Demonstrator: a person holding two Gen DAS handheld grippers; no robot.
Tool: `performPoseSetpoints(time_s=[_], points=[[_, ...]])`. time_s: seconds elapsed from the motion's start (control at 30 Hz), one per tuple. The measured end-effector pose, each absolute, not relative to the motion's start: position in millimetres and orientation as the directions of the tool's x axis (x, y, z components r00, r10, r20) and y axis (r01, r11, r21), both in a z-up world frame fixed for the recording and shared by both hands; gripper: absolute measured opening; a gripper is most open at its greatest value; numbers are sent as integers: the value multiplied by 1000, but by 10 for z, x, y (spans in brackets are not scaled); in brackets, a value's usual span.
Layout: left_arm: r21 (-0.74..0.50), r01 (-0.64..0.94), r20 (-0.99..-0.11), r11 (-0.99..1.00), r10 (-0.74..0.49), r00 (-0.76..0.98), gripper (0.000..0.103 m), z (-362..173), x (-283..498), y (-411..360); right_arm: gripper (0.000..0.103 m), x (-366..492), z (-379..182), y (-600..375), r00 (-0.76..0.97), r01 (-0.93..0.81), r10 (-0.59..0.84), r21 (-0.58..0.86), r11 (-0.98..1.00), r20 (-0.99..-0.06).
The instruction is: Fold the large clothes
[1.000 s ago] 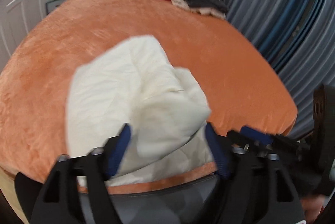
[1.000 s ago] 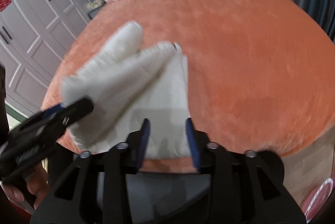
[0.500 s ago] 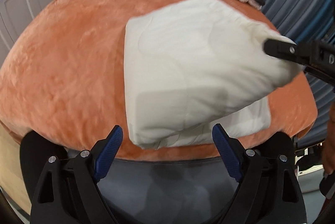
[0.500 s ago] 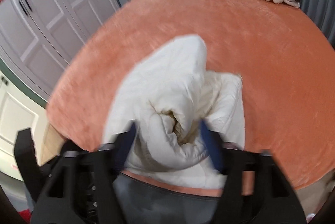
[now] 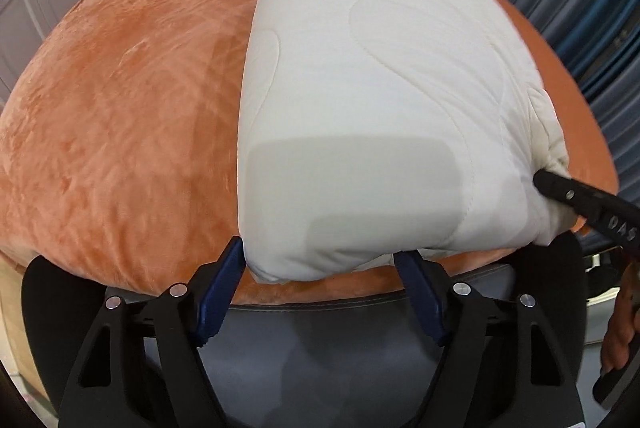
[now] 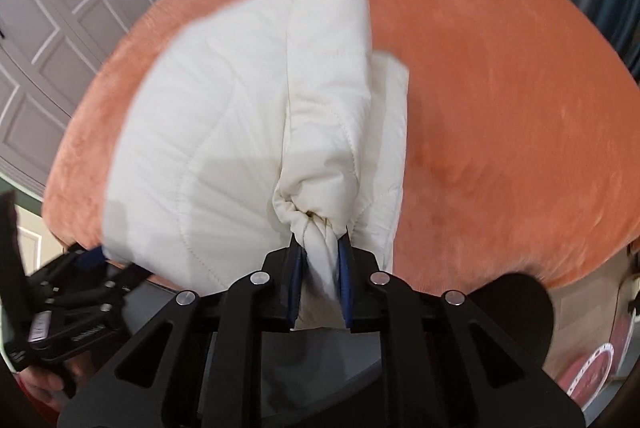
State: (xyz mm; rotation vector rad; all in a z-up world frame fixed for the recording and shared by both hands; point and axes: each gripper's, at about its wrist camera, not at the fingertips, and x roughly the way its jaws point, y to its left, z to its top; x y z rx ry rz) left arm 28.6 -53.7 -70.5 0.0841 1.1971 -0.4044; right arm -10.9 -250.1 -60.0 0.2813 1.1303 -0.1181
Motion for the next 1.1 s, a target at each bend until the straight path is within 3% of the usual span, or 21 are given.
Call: performPoseSetpoints(time_s=[0.2, 0.27, 0.33, 0.47, 0.63, 0.77, 0.83, 0.97, 1.1], points=[[-130, 349, -929, 928, -237, 285, 73, -890, 281, -555, 16, 4, -975, -2506, 400, 256, 55, 169, 952, -915], [-146, 336, -935, 931, -241, 259, 70, -991, 291, -550, 17, 37, -1034, -2517, 406, 263, 64, 184, 947, -911], [-156, 309, -945, 938, -232, 230, 59, -1115, 310, -515, 16, 92, -1035, -2501, 410, 264, 70, 191, 945, -910], [-199, 277, -938, 940, -264, 225, 59, -1100, 303, -359, 19, 25, -985, -2642, 425, 259, 130, 257, 931, -896], [-167, 306, -906, 937, -268, 329, 59, -550, 193, 96, 41, -255, -483, -2852, 480, 277, 154, 316, 908, -864], [-145, 291, -857, 946, -267, 440, 59, -61, 357, 390, 52, -225, -7, -2903, 564, 270, 108, 306, 913, -819], [-166, 282, -823, 945, -290, 488, 59, 160, 584, 391, 66, -97, 178, -2922, 605, 261, 112, 329, 908, -789], [-187, 279, -762, 942, -318, 564, 59, 442, 1076, 89, 70, 436, 405, -2925, 665, 256, 137, 396, 882, -735], [-206, 292, -756, 934, -341, 558, 59, 430, 1597, -365, 74, 970, 239, -2980, 656, 301, 153, 443, 845, -739]])
